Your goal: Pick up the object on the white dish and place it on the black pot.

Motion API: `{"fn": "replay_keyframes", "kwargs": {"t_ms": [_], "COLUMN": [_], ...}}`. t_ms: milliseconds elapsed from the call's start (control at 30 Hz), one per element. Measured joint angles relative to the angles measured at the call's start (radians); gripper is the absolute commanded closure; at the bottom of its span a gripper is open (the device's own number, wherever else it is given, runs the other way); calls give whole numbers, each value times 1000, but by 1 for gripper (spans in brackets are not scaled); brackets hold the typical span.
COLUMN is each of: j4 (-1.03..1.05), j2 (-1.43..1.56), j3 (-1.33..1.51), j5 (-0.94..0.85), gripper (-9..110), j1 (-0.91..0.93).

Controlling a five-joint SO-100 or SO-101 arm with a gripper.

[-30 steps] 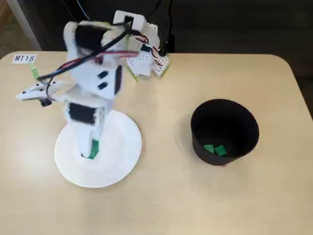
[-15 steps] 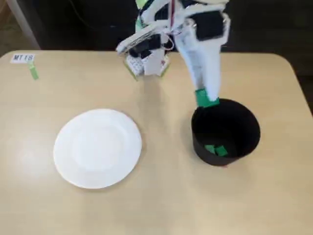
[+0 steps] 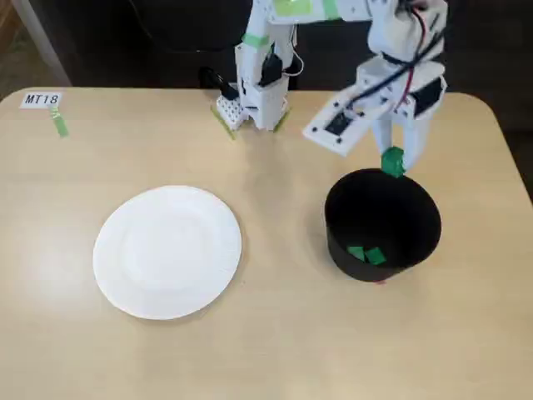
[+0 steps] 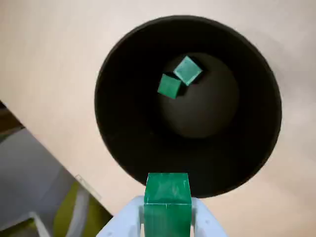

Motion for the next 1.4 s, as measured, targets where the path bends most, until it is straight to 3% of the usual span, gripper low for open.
{"fn": "replay_keyframes", "kwargs": {"t_ms": [267,1133,1400], "j4": [-71,-75,-69], "j2": [-190,-322,-322], "j3": [2,2,2], "j5": [-6,-8,-21], "gripper": [102,101,77], "j1": [14,74,78]}}
